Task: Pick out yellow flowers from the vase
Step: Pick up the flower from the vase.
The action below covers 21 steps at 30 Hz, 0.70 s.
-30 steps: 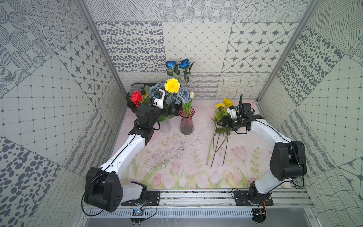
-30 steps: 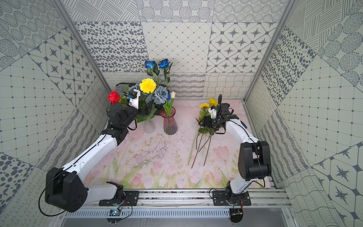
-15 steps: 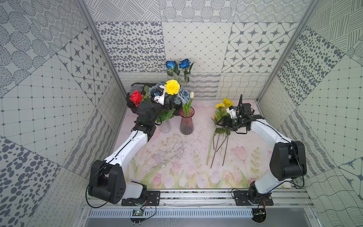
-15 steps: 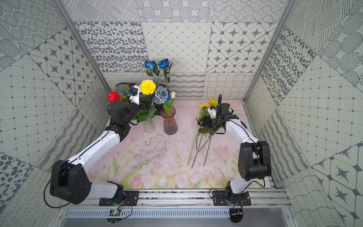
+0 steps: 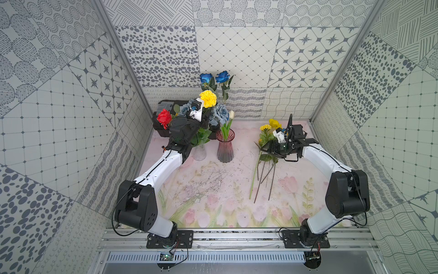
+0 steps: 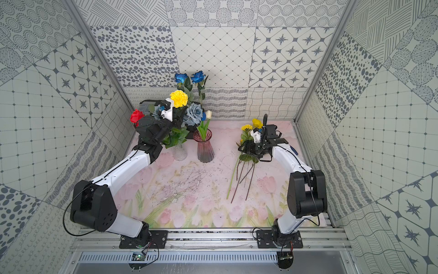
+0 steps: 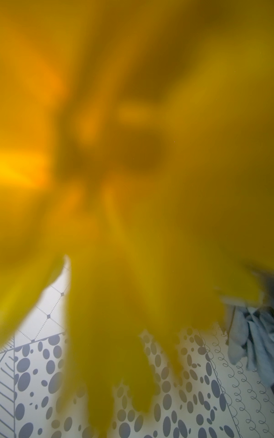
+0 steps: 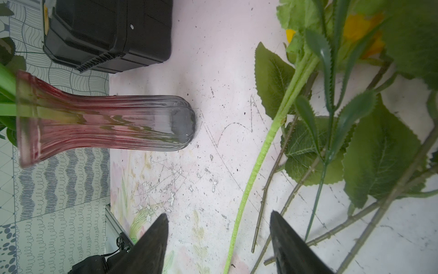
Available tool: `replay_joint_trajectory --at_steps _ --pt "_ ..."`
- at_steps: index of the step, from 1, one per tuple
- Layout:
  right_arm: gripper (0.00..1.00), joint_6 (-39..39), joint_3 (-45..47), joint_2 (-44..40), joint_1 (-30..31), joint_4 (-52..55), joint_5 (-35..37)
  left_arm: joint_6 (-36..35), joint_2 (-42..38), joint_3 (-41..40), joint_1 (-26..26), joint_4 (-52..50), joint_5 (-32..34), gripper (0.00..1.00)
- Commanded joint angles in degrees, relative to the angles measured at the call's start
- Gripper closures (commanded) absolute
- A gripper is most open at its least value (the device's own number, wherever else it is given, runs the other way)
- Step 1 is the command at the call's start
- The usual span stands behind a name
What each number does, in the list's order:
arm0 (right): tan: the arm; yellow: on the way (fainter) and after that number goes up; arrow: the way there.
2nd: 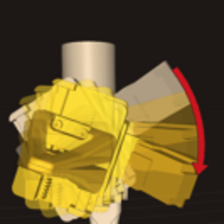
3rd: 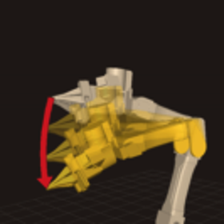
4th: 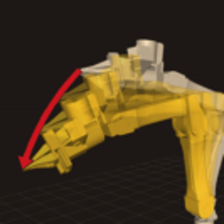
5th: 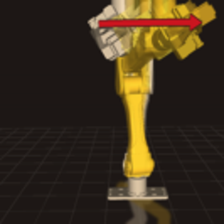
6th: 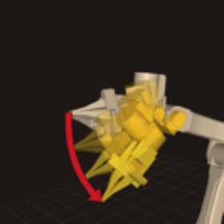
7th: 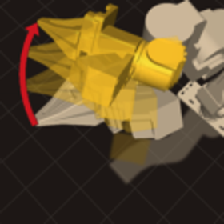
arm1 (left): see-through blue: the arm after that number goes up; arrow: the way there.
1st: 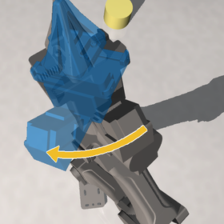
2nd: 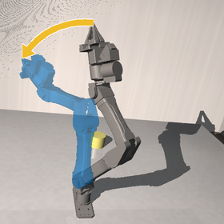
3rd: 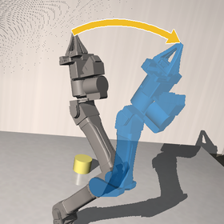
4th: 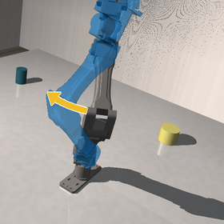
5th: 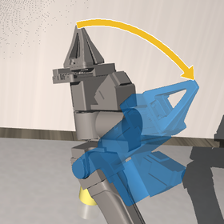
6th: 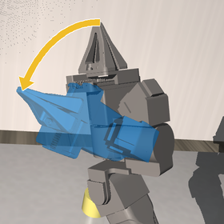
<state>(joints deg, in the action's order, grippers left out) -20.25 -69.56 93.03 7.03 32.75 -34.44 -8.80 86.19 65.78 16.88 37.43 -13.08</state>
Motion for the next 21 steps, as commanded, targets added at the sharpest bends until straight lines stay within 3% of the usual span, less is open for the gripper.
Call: replay_joint_trajectory --at_steps 1,6,21 --pt "0.31 -0.9 -0.8 0.9 -0.1 -1.6 -1.1 0.7 0.4 2.1 0.1 1.6 -1.5 0.62" --pt "0.31 -1.2 -0.8 0.7 -0.1 -1.8 -1.1 0.8 1.0 3.7 0.1 -0.7 -2.1 0.79" --pt "0.30 -1.9 -0.1 0.7 -0.1 -2.8 -1.6 0.8 0.5 5.3 0.0 -2.2 -1.5 0.91"
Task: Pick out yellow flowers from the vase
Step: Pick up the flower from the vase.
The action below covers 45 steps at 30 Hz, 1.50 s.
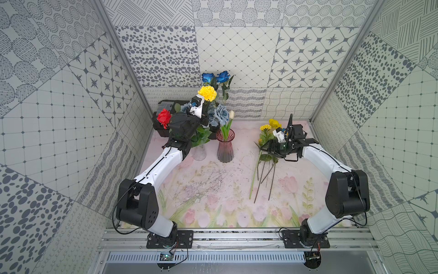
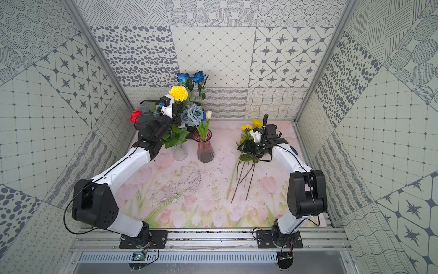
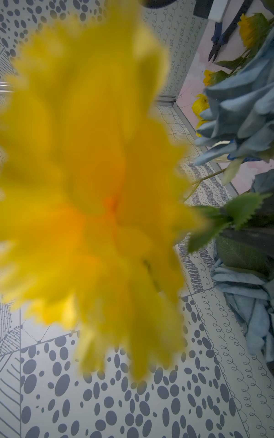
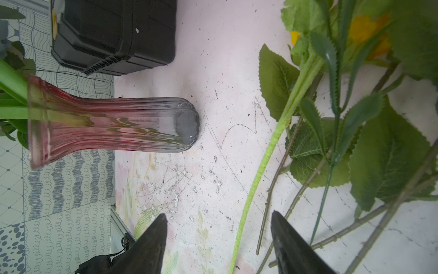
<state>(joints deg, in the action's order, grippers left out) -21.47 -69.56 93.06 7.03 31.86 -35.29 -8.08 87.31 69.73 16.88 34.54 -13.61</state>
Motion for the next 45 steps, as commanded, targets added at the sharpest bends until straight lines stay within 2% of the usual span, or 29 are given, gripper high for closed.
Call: replay_joint_trajectory --at_steps 1,12,35,38,42,45 --pt "0.30 -0.7 -0.1 0.6 -0.1 -2.1 -0.7 0.2 -0.7 1.9 0.1 0.3 -1.0 0.91" --pt "0.30 -1.1 0.5 0.2 -0.1 -3.0 -1.0 1.1 -3.6 9.0 0.0 -6.7 -3.7 0.90" --pt "0.26 -1.6 1.7 -0.6 -0.1 -4.7 -1.5 9.6 -13.0 21.1 0.0 -16.5 -9.5 0.90" --pt "0.19 -1.6 1.9 -1.0 -0.1 -4.9 -0.8 10.9 -14.5 22.1 0.0 -17.6 -9.6 0.90" --pt "0.03 -2.5 3.6 -2.6 -0.2 -7.4 0.0 12.0 -16.9 23.0 0.0 -21.2 -9.0 0.90" --pt "0.02 -3.2 5.1 -4.1 -0.2 -10.2 -0.1 12.3 -19.5 22.4 0.0 -24.2 -8.1 0.91"
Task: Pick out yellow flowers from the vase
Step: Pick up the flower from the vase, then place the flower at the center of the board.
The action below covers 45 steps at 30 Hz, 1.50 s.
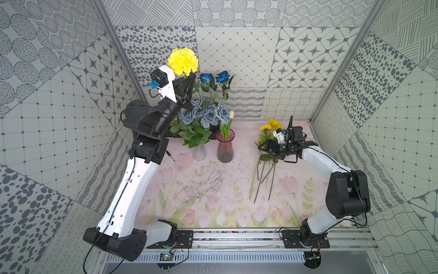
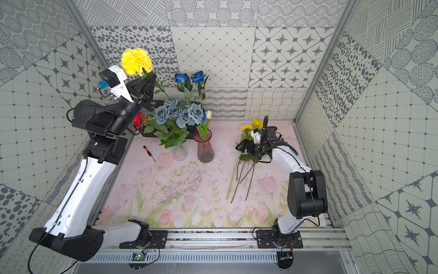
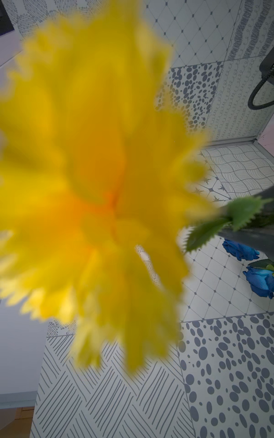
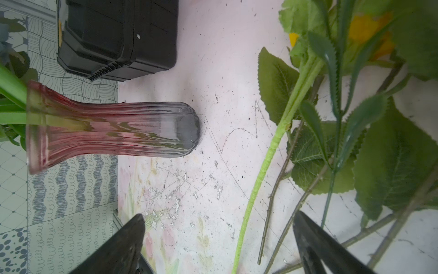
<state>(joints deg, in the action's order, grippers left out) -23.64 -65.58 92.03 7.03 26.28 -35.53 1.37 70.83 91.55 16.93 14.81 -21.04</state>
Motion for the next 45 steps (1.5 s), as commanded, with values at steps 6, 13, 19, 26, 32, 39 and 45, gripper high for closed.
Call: replay_joint_trajectory --at_steps 6,13,19,26,32,39,45 --pt "0.02 -3.2 0.4 -3.1 -0.2 -7.4 -2.4 3.6 -8.9 -2.2 -0.1 -9.7 1.1 0.91" --pt "0.02 -2.0 0.2 -6.8 2.1 -13.9 -4.1 9.3 -12.0 -3.3 -0.1 -14.1 -1.3 0.91" --pt "0.02 4.8 -2.3 -11.0 9.2 -15.7 -5.0 13.5 -13.9 -8.6 -0.3 -13.7 -1.6 0.91" --pt "0.02 7.4 -3.1 -14.7 17.0 -20.4 -9.3 21.9 -12.6 -16.9 -0.4 -4.3 -8.3 0.92" --pt "0.02 8.5 -3.5 -17.4 23.5 -24.4 -13.5 26.4 -10.7 -22.0 -0.4 1.4 -10.3 0.92" --pt "0.05 8.2 -6.6 -15.6 30.2 -27.0 -14.7 33.5 -8.7 -26.5 -0.4 10.6 -13.7 0.91" --pt "0.12 8.3 -9.0 -12.2 32.5 -27.8 -14.0 38.2 -6.6 -26.6 -0.5 15.0 -15.8 0.91"
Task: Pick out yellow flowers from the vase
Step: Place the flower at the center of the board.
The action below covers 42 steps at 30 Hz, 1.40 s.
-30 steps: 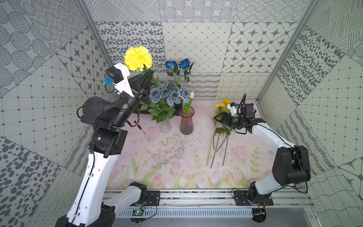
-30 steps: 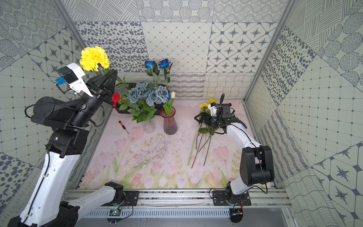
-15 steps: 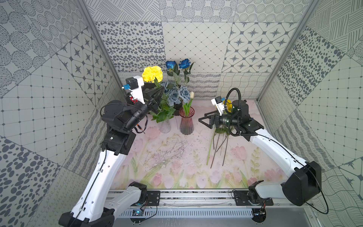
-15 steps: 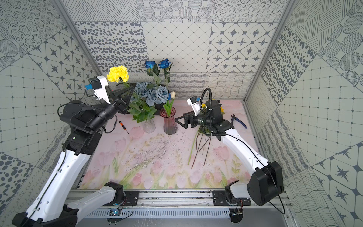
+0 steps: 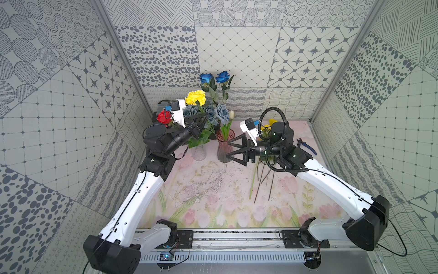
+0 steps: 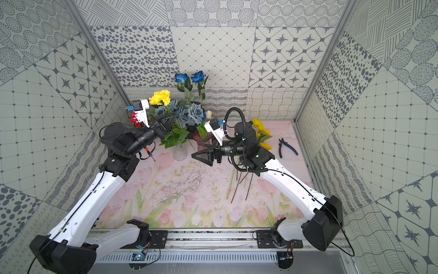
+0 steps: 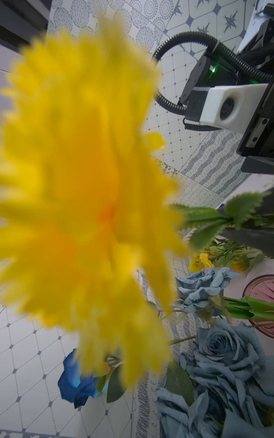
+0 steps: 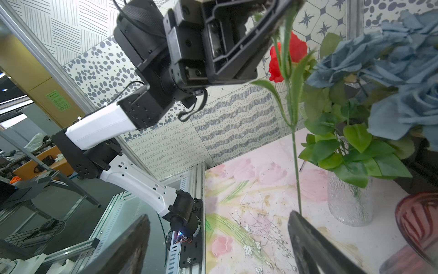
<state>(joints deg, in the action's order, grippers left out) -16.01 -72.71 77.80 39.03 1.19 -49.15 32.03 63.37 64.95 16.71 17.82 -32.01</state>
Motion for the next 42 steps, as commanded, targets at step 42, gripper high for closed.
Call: replay_joint_trajectory --at_steps 42 --pt "0.38 5.0 -4.9 -3.9 0.7 3.1 6.3 11.9 9.0 6.9 0.9 8.4 -21.6 0.90"
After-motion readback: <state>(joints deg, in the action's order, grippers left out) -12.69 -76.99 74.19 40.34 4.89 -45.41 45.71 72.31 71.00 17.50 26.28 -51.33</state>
